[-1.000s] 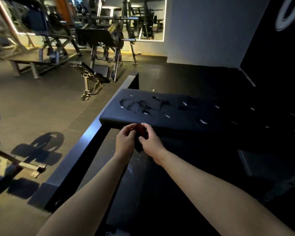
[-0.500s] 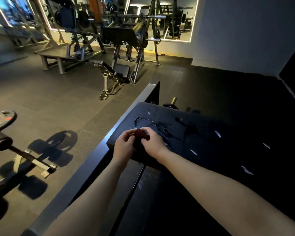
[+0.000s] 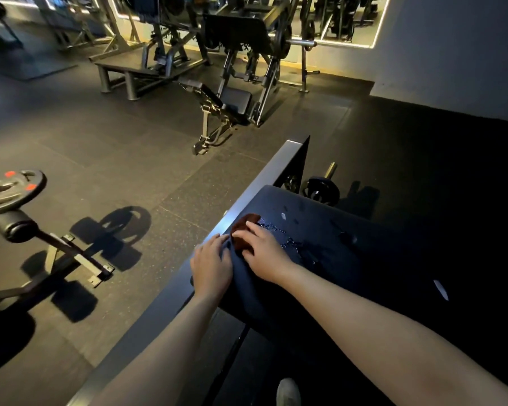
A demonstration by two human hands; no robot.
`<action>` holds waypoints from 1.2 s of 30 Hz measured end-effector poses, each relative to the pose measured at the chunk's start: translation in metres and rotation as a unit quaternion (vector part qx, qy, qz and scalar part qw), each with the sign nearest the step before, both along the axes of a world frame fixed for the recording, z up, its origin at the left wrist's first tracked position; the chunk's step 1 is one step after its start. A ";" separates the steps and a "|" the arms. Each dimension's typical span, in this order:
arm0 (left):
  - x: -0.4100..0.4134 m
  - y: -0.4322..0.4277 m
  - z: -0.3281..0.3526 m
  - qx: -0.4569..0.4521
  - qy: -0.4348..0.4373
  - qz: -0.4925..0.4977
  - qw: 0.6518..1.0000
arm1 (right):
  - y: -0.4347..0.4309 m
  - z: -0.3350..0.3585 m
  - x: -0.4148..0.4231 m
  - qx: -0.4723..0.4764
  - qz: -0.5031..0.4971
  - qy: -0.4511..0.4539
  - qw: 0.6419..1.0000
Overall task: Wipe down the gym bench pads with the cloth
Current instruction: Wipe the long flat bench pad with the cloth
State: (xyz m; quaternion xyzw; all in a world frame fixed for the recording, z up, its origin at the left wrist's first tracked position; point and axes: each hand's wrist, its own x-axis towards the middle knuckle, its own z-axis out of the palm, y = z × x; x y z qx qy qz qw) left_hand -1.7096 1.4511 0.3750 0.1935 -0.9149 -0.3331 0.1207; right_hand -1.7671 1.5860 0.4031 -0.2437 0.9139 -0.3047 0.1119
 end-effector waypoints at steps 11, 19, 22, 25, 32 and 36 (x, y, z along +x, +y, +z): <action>-0.084 -0.006 -0.004 0.043 -0.042 -0.061 0.996 | 0.004 -0.016 -0.120 0.015 -0.052 -0.004 0.999; -0.094 -0.014 -0.008 0.152 -0.025 -0.013 0.988 | -0.024 -0.020 -0.104 -0.012 0.032 0.042 0.999; -0.100 -0.019 -0.014 0.162 -0.006 -0.060 0.985 | -0.023 -0.016 -0.119 0.002 0.006 0.043 0.999; -0.105 -0.024 -0.015 0.145 0.012 -0.088 0.985 | -0.027 -0.010 -0.130 0.021 -0.092 0.063 0.994; -0.133 -0.023 -0.001 0.286 0.058 -0.187 0.938 | -0.041 0.009 -0.113 -0.084 -0.154 -0.088 0.980; -0.158 -0.019 -0.005 0.294 -0.017 -0.217 0.931 | -0.032 0.012 -0.127 -0.098 -0.234 -0.065 0.965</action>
